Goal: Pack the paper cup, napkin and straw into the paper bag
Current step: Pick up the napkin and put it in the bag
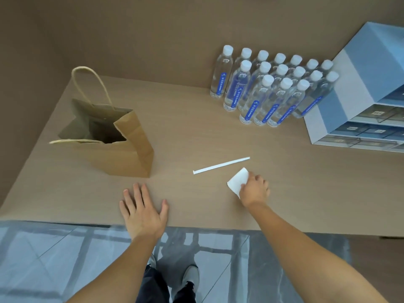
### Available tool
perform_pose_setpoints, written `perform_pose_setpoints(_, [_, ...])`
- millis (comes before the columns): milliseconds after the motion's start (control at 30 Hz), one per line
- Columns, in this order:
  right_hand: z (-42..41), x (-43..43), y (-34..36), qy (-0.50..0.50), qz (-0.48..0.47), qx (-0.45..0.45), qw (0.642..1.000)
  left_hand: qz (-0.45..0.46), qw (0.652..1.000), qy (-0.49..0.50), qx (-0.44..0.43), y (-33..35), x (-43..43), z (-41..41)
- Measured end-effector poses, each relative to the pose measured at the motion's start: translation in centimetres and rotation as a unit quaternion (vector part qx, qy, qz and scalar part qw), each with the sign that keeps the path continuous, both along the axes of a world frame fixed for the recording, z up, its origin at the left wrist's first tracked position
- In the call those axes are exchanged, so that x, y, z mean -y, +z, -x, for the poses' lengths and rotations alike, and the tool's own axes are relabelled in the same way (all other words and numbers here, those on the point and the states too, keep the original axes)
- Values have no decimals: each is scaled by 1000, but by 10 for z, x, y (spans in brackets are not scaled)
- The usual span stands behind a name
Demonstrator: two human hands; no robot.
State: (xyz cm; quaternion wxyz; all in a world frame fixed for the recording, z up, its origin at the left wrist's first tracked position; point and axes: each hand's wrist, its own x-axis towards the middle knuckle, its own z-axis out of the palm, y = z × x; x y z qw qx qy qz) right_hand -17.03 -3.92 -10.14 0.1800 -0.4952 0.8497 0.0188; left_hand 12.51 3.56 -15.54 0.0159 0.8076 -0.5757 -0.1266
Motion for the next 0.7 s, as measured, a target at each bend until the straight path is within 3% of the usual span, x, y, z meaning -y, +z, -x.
perform_pose_setpoints(133, [-13,6,3,-47,13,76,996,-10,997,76,-9,2,-2,-17])
perform_pose_setpoints(367, [-52,5,18,-1,106,213,971,-18,985,171,-22,4,14,-67])
perform_pose_setpoints(700, [-144,20,90,114,112,473,866,-27,979,203,-10,6,34,-127])
